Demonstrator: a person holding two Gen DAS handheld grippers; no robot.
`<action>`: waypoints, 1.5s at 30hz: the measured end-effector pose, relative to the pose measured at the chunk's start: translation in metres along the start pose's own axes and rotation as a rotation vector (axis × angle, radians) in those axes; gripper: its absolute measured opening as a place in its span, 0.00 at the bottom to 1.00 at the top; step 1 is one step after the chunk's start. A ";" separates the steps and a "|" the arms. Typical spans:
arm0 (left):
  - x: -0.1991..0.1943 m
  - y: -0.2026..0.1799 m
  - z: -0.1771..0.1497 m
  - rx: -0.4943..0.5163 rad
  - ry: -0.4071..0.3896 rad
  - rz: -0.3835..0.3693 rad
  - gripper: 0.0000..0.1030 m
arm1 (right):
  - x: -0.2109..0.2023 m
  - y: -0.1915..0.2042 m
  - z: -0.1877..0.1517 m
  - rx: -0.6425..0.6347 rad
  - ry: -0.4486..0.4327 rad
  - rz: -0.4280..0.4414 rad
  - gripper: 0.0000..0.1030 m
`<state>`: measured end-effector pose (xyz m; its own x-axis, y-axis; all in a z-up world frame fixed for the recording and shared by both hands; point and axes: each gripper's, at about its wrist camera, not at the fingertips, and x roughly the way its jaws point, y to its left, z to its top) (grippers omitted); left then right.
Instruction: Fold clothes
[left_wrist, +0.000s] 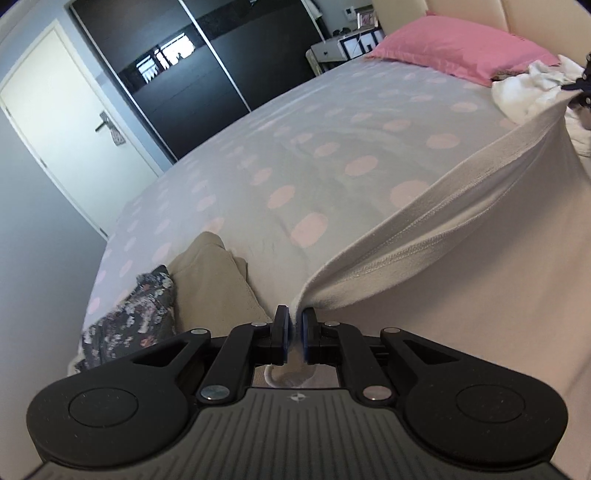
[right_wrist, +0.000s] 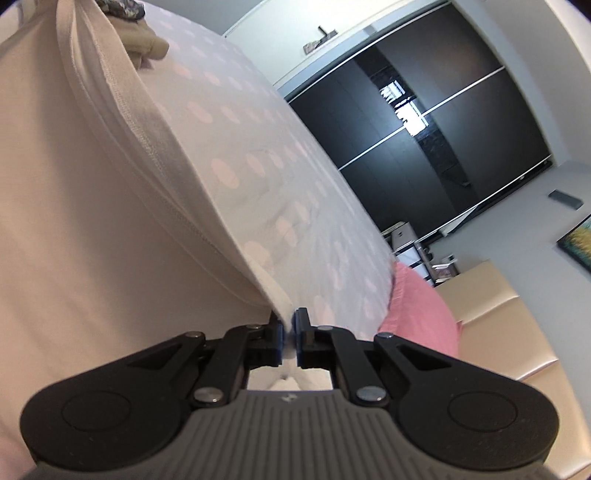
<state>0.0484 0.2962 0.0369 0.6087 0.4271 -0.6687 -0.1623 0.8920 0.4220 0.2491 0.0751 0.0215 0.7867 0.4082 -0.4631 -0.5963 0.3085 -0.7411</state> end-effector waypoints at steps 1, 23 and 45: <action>0.012 0.001 0.000 -0.009 0.013 -0.005 0.05 | 0.013 0.003 0.000 0.012 0.014 0.014 0.07; 0.131 -0.005 -0.008 -0.067 0.157 -0.021 0.13 | 0.151 0.044 -0.006 0.174 0.208 0.080 0.22; 0.124 -0.051 0.011 -0.196 0.123 -0.263 0.17 | 0.112 0.058 0.022 0.685 0.230 0.587 0.14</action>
<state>0.1412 0.3017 -0.0611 0.5533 0.1832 -0.8126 -0.1662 0.9802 0.1078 0.2989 0.1575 -0.0623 0.2976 0.5015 -0.8123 -0.8152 0.5763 0.0572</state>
